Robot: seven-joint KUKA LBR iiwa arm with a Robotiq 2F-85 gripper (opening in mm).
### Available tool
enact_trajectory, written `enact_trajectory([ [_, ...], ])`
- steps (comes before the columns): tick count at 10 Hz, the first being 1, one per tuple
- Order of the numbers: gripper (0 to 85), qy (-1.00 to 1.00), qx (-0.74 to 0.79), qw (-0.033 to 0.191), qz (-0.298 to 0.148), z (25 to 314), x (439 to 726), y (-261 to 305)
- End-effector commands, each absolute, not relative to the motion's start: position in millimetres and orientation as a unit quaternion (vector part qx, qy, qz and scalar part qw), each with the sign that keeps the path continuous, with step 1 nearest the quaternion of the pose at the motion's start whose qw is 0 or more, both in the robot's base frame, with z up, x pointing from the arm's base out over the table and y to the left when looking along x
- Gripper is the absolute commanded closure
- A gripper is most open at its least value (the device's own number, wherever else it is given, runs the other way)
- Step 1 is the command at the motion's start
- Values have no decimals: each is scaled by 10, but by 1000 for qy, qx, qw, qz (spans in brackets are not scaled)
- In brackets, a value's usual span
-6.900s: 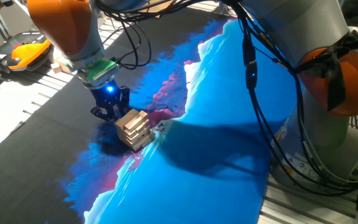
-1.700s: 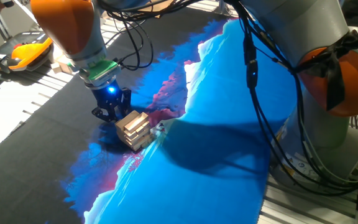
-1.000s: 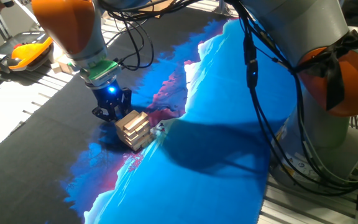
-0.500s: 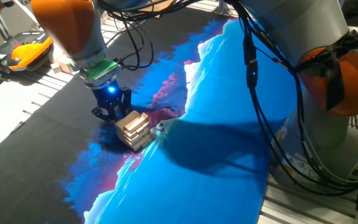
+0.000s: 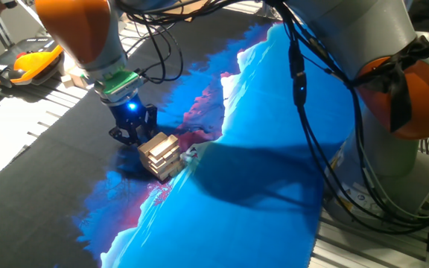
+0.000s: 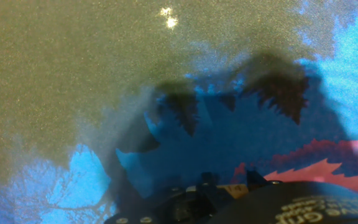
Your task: Play Jenga
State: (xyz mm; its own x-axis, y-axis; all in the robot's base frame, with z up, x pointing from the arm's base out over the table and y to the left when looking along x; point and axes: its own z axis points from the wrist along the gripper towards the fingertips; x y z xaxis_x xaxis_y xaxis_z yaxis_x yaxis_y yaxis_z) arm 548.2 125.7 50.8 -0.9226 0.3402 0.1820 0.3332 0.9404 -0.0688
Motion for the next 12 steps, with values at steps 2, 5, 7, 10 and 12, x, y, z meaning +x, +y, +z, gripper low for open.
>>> enact_trajectory([
  [2,510,-981,-170,95,15,513,5484,1253],
  [5,340,-979,-179,92,12,537,5495,1233],
  [7,340,-978,-188,88,14,548,5504,1222],
  [10,340,-979,-179,95,12,673,5566,1151],
  [12,340,-980,-174,96,10,719,5549,1134],
])
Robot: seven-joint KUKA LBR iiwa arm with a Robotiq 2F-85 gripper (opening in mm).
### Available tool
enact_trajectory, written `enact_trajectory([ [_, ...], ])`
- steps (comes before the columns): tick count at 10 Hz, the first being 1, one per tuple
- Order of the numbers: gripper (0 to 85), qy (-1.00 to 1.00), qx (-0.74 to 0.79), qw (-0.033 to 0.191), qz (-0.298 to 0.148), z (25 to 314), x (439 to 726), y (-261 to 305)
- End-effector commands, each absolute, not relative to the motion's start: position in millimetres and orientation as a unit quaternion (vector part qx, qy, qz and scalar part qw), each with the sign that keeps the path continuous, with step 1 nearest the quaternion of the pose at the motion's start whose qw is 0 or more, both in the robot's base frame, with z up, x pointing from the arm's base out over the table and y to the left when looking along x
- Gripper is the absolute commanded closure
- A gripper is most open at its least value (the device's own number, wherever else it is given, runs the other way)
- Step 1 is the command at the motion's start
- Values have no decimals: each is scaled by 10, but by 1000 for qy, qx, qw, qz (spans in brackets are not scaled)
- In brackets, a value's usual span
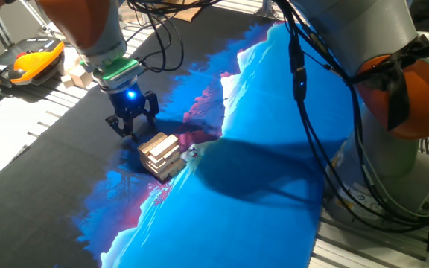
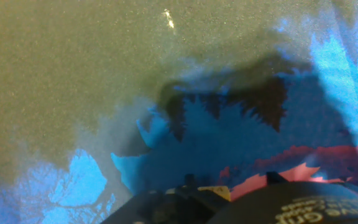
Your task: Play Jenga
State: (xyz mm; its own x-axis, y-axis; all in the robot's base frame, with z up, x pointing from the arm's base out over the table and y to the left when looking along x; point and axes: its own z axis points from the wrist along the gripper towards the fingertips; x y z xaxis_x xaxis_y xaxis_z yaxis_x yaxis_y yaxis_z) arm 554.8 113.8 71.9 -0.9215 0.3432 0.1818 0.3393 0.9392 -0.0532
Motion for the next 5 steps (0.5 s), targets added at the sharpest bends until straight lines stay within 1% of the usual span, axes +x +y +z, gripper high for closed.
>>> enact_trajectory([
  [1,340,-981,-173,91,12,718,5548,1139],
  [2,340,-982,-169,86,7,724,5554,1131],
  [5,340,-983,-163,85,-20,713,5573,1159],
])
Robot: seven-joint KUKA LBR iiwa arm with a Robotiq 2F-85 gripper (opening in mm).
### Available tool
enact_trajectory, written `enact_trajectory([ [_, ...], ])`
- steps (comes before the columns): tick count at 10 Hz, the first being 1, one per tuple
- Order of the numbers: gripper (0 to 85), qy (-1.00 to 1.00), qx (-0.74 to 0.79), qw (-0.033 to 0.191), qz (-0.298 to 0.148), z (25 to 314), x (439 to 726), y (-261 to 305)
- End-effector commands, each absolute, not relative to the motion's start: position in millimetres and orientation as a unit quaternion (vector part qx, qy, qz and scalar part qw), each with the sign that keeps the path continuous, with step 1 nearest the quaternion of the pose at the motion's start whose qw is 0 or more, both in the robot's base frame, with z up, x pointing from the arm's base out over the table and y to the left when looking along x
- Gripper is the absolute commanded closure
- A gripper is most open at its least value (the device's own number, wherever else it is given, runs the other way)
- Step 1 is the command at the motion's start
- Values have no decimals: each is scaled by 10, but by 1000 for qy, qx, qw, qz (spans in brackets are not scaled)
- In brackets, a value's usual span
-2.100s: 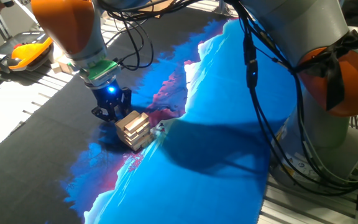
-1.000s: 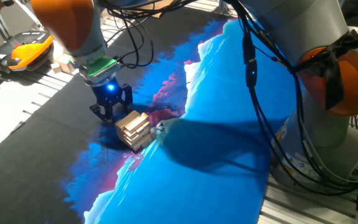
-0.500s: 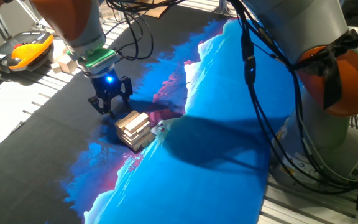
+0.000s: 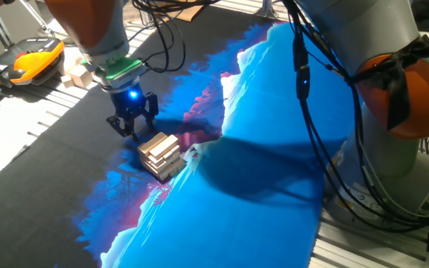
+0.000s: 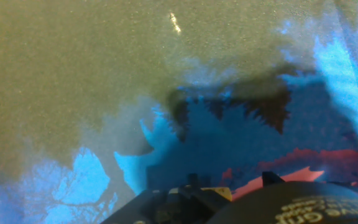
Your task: Play Jenga
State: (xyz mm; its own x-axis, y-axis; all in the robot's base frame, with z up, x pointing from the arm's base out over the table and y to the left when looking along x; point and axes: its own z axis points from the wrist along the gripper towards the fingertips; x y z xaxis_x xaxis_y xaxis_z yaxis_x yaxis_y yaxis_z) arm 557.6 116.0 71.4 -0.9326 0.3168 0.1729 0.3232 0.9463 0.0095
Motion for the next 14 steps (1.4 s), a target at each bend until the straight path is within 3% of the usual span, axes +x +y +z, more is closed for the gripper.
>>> enact_trajectory([
  [1,340,-983,-159,85,-20,709,5581,1188],
  [14,340,-987,-137,84,-12,689,5546,1223],
])
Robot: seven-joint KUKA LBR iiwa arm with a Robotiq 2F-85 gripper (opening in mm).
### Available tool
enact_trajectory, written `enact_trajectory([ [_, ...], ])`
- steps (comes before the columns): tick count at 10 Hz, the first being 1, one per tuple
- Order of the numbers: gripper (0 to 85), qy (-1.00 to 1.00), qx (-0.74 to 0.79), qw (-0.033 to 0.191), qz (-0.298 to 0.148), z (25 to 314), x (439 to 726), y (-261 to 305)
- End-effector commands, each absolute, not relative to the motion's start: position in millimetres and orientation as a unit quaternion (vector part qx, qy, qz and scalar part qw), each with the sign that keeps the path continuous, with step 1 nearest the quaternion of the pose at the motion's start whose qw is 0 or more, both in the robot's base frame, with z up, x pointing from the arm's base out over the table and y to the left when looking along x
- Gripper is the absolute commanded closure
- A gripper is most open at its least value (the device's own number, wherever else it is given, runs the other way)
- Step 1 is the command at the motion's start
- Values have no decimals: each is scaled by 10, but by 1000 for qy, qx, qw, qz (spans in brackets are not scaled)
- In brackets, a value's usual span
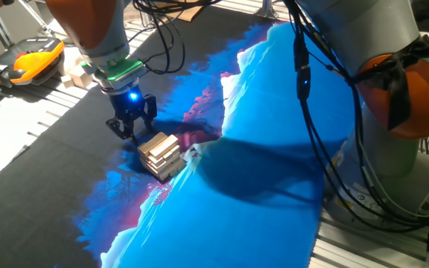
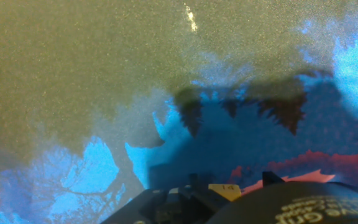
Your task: Play Jenga
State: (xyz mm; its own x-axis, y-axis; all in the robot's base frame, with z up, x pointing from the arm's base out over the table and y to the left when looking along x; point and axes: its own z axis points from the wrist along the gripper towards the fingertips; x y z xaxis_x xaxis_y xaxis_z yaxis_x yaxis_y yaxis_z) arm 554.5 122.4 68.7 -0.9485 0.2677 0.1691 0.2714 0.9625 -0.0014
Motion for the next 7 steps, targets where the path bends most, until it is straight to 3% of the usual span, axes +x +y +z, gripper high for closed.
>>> enact_trajectory([
  [1,340,-987,-135,83,-9,678,5541,1233],
  [3,340,-987,-137,80,-9,659,5534,1246],
  [4,510,-988,-135,78,-9,659,5532,1243],
  [7,510,-988,-134,71,-8,656,5526,1247],
])
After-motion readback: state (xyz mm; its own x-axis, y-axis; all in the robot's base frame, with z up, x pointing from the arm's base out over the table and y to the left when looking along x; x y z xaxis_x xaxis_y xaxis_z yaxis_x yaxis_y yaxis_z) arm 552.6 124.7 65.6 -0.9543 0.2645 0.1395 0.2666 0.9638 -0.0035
